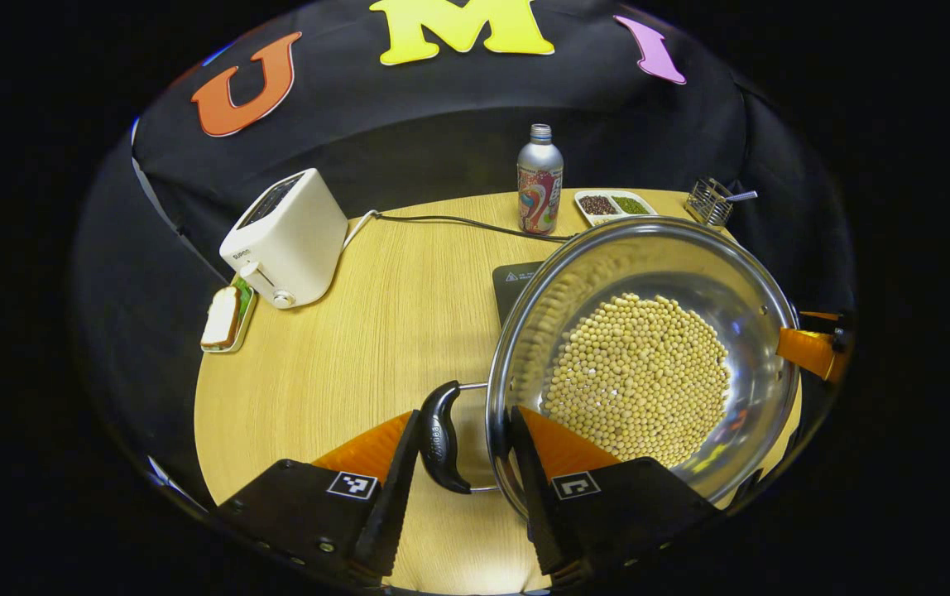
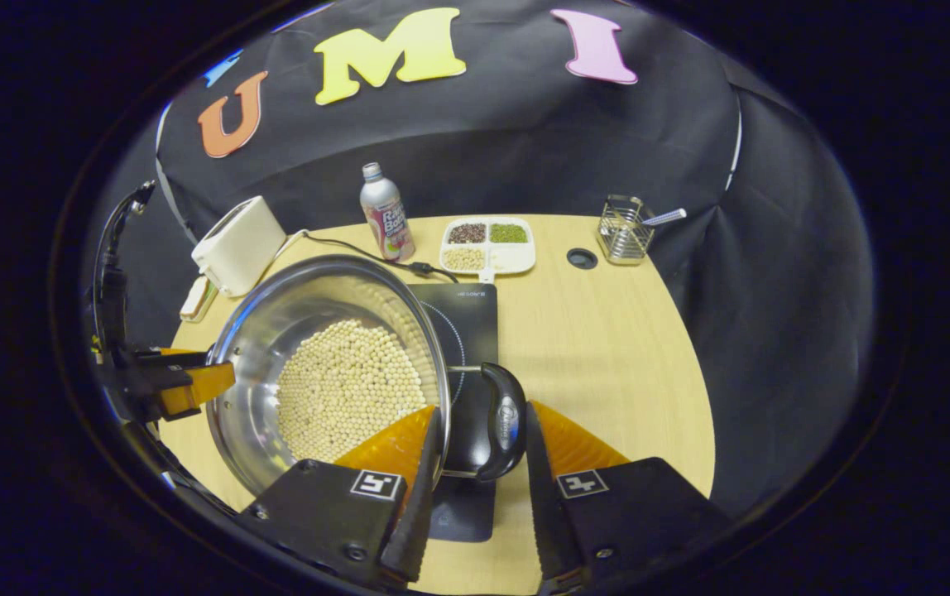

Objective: First push the handle of the pot to place it horizontally, then grasp the pot with both hands and set it on the induction cooktop.

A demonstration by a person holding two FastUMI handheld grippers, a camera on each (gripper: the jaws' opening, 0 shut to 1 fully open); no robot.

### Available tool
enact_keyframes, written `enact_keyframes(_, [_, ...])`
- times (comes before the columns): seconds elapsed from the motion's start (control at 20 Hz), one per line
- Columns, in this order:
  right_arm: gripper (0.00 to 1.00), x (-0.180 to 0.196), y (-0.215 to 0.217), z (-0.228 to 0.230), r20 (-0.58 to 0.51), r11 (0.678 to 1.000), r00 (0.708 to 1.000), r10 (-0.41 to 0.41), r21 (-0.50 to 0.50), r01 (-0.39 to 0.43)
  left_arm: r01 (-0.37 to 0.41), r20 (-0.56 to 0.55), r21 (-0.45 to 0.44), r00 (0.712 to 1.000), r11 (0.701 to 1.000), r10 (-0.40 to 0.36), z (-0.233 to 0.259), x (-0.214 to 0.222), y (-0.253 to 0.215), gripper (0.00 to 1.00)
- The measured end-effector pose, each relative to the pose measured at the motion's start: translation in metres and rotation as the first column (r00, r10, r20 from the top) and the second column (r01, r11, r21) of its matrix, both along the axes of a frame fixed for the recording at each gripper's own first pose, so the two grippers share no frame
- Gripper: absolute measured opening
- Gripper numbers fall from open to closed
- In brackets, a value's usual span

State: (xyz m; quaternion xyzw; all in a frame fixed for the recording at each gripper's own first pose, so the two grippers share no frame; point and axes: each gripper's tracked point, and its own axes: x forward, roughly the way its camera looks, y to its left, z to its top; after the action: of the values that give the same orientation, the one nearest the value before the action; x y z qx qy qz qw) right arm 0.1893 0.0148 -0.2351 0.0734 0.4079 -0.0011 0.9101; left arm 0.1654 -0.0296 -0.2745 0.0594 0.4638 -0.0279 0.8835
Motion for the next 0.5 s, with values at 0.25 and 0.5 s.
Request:
enact_keyframes(0.25, [0.52, 0.027, -0.008, -0.001, -0.014, 0.999, 0.998, 0.053, -0.008, -0.053, -0.035, -0.019, 0.013, 0.999, 0.999, 0.035, -0.005, 0.012, -0.007, 0.61])
enact_keyframes(0.5, [0.52, 0.041, -0.016, -0.005, -0.033, 0.998, 0.998, 0.053, 0.022, -0.052, -0.038, -0.020, 0.031, 0.999, 0.999, 0.038, -0.004, 0.025, -0.013, 0.61])
